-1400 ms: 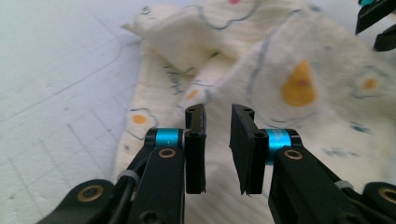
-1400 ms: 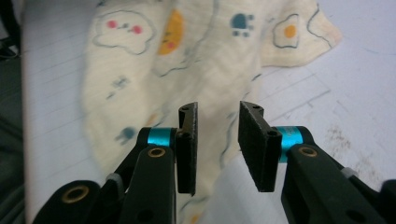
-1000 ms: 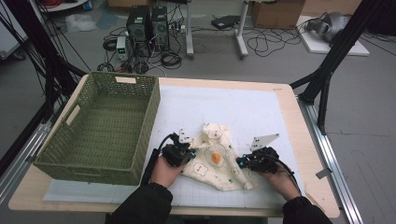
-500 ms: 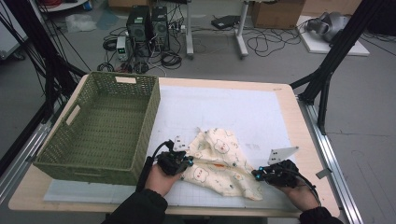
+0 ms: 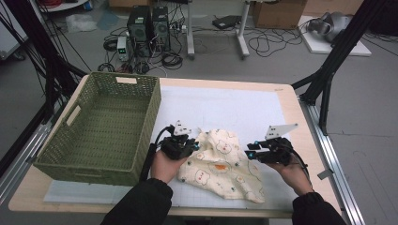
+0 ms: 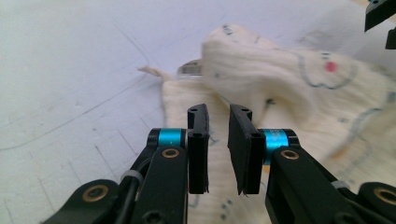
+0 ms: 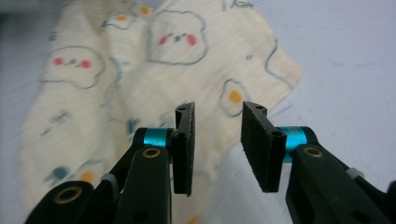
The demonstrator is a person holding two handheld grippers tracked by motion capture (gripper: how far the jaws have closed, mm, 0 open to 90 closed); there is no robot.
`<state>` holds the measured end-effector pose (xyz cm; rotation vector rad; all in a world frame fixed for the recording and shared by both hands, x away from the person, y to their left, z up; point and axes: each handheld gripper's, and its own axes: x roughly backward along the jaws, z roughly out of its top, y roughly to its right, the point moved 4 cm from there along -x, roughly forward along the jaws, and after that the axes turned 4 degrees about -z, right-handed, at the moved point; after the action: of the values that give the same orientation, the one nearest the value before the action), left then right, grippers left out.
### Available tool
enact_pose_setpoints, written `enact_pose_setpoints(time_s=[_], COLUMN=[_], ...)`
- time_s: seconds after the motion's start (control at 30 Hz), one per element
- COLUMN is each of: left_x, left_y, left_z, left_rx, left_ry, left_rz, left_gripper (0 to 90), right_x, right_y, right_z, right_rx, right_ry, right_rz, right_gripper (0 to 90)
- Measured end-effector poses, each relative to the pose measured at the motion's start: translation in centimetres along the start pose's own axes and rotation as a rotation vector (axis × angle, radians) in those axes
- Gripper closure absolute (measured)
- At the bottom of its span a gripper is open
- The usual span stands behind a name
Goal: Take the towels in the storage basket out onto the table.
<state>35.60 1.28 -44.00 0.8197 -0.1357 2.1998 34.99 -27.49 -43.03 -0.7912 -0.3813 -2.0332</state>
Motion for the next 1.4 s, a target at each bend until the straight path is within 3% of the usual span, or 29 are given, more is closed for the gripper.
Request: enact_pose_setpoints(time_s=[0.27, 0.33, 0.4, 0.47, 0.53, 0.8, 0.87, 1.0, 1.13, 1.17, 1.2, 1.23, 1.3, 1.33, 1.4], left_x=[-2.7, -2.9, -3.0, -3.0, -2.8, 0.0, 0.1, -0.4, -2.0, -2.6, -2.8, -2.9, -3.0, -3.1, -3.1], left_y=[-1.3, -1.2, -0.9, -0.6, -0.6, -1.4, -1.6, -1.7, -1.9, -2.1, -2.2, -2.2, -2.1, -2.1, -2.1], left_z=[-1.1, -1.2, -1.1, -1.1, -1.1, 0.0, 0.0, 0.1, -0.6, -0.9, -1.1, -1.0, -1.0, -1.0, -0.9], left_rx=[0.004, -0.013, -0.028, -0.039, -0.044, -0.019, 0.015, 0.031, 0.026, 0.031, 0.033, 0.036, 0.022, 0.012, 0.019], left_ry=[-0.098, -0.096, -0.100, -0.106, -0.105, 0.039, 0.050, 0.051, -0.033, -0.073, -0.074, -0.066, -0.067, -0.072, -0.074], left_rz=[0.104, 0.101, 0.096, 0.108, 0.123, 0.244, 0.236, 0.209, 0.202, 0.208, 0.208, 0.210, 0.207, 0.214, 0.218], left_gripper=[70.5, 74.5, 85.4, 87.3, 87.9, 87.9, 86.7, 76.6, 69.7, 69.2, 69.5, 70.8, 81.9, 87.3, 88.8], right_x=[-4.2, -4.9, -5.1, -5.2, -5.0, -0.5, 0.5, 0.7, -1.1, -1.5, -2.2, -2.8, -3.7, -4.3, -4.5], right_y=[1.6, 1.7, 1.8, 1.7, 1.5, 2.1, 2.6, 3.3, 3.3, 3.4, 3.4, 3.5, 3.6, 3.6, 3.8], right_z=[-0.4, -0.6, -0.6, -0.6, -0.5, -0.1, -0.3, -0.4, -0.3, -0.3, -0.3, -0.4, -0.5, -0.7, -0.7], right_rx=[-0.036, -0.042, -0.051, -0.062, -0.035, -0.029, -0.038, -0.075, -0.059, -0.055, -0.060, -0.051, -0.041, -0.043, -0.040], right_ry=[-0.075, -0.091, -0.083, -0.082, -0.092, -0.050, -0.041, -0.022, -0.054, -0.058, -0.064, -0.076, -0.100, -0.117, -0.109], right_rz=[-0.029, -0.027, -0.028, 0.001, -0.017, -0.108, -0.128, -0.150, -0.143, -0.144, -0.127, -0.125, -0.131, -0.123, -0.125], right_gripper=[64.5, 70.0, 79.2, 86.0, 86.8, 86.9, 86.1, 70.1, 62.1, 61.1, 60.6, 60.5, 60.9, 64.9, 80.3])
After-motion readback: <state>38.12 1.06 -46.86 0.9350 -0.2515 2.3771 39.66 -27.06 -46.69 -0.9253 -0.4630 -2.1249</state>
